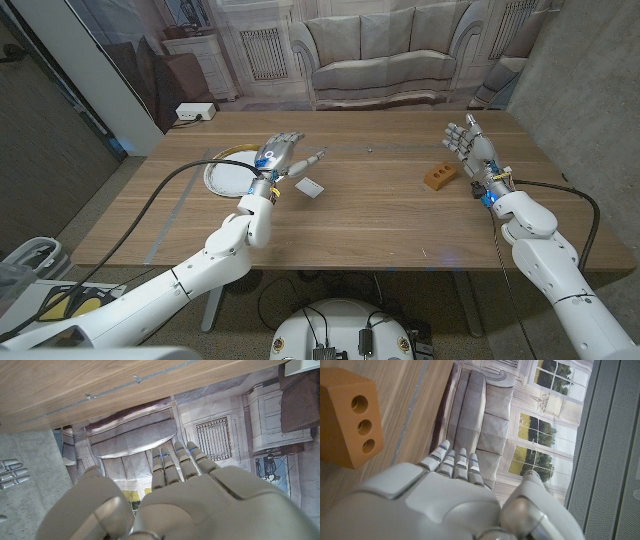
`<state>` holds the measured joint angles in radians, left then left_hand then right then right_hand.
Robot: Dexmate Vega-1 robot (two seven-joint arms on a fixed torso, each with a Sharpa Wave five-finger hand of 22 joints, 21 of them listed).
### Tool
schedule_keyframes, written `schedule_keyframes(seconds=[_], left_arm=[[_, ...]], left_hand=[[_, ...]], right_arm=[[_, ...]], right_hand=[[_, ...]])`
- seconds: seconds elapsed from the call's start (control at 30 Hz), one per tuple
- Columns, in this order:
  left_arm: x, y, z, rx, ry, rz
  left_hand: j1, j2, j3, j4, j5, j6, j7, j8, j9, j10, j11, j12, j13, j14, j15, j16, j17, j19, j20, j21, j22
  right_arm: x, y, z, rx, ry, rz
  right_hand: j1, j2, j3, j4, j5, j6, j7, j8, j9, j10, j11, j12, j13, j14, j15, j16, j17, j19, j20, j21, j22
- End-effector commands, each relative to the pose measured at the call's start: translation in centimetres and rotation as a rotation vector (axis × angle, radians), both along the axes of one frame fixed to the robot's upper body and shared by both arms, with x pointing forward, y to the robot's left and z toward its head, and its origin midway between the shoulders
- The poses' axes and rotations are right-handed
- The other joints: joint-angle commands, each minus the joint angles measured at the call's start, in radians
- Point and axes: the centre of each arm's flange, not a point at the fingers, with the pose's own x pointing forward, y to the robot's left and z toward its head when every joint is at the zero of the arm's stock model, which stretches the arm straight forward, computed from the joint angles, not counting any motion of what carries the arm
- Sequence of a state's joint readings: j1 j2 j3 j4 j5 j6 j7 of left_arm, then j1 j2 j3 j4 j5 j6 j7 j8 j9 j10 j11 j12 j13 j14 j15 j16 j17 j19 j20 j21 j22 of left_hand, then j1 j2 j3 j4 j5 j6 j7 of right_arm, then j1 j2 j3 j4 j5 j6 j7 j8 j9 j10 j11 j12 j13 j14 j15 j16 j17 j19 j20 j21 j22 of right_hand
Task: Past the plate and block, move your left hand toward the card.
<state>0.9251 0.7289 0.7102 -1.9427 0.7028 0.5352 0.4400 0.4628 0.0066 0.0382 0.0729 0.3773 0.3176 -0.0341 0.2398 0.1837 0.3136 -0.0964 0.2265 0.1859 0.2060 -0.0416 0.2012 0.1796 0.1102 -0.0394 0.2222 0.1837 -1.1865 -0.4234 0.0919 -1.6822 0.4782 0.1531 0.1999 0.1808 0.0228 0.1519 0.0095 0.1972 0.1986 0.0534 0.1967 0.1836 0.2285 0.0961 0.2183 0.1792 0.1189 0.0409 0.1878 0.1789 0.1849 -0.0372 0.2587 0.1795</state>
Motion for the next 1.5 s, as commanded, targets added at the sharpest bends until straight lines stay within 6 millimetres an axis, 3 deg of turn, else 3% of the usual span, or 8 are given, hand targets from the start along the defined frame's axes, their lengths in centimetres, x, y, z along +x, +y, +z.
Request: schedule_keyframes(seconds=[0.03, 0.87, 1.5], left_arm=[[0.3, -0.2, 0.0, 0.019, 0.041, 0.021], [1.5, -0.7, -0.5, 0.062, 0.125, 0.036], [2.9, -1.3, -1.1, 0.08, 0.172, 0.027]], left_hand=[[0.007, 0.001, -0.002, 0.0, 0.005, 0.011, -0.001, 0.003, 0.004, 0.008, 0.001, 0.003, 0.004, 0.009, -0.051, 0.002, 0.003, 0.007, -0.057, 0.004, 0.004], [0.011, 0.002, -0.009, -0.001, 0.007, 0.02, 0.003, -0.004, 0.004, 0.017, 0.009, -0.004, 0.004, 0.013, -0.049, -0.003, 0.003, 0.012, -0.06, 0.002, 0.004], [0.013, 0.004, -0.014, 0.0, 0.008, 0.022, -0.001, -0.01, 0.004, 0.014, 0.001, -0.01, 0.004, 0.009, -0.048, -0.007, 0.004, 0.01, -0.058, -0.001, 0.004]], right_arm=[[-0.3, 0.1, 0.2, -0.007, -0.008, -0.022], [-0.1, 0.5, 0.6, -0.005, -0.01, -0.017], [0.3, 1.0, 0.8, 0.002, -0.013, -0.015]], right_hand=[[-0.001, 0.001, 0.0, -0.002, 0.008, 0.009, -0.004, 0.002, 0.003, 0.008, 0.002, 0.005, 0.005, 0.005, 0.0, 0.004, 0.003, 0.008, -0.02, -0.002, 0.001], [0.006, 0.007, 0.003, -0.007, 0.008, 0.012, -0.007, 0.002, 0.004, 0.009, 0.003, 0.003, 0.005, 0.005, 0.0, 0.001, 0.003, 0.008, -0.017, -0.01, 0.002], [0.009, 0.012, 0.004, -0.01, 0.007, 0.012, -0.007, 0.001, 0.004, 0.012, 0.004, 0.002, 0.005, 0.006, 0.003, 0.0, 0.003, 0.01, -0.016, -0.015, 0.002]])
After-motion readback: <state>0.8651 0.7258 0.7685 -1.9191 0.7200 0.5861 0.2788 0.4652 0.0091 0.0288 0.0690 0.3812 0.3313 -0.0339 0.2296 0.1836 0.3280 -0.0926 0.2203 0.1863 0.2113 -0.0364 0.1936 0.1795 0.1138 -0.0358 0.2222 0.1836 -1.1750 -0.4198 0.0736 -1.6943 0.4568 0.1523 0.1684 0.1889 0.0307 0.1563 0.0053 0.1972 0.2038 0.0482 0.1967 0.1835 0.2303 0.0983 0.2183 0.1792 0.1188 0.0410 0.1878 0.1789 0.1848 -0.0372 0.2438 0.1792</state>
